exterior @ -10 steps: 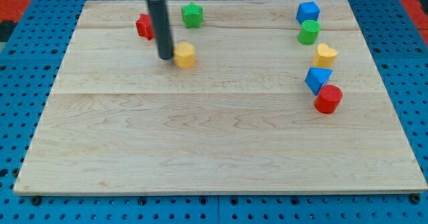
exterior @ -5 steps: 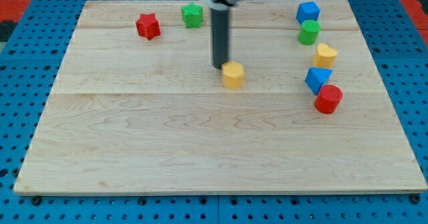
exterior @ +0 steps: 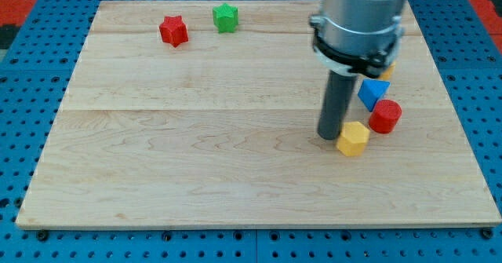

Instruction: Drag the yellow hexagon to the bottom of the red circle

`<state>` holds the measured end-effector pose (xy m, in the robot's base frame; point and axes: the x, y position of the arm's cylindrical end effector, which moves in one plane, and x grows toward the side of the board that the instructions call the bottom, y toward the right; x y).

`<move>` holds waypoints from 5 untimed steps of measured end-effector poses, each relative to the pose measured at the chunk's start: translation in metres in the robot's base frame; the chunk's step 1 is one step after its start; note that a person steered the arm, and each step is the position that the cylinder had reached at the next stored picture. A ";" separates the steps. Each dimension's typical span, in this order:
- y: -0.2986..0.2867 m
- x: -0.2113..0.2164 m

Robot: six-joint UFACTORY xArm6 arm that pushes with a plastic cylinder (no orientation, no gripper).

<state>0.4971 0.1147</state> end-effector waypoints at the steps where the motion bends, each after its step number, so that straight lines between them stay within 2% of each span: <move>1: 0.018 0.013; 2: -0.020 0.026; 3: -0.008 0.053; 5: 0.037 0.038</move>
<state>0.5350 0.1514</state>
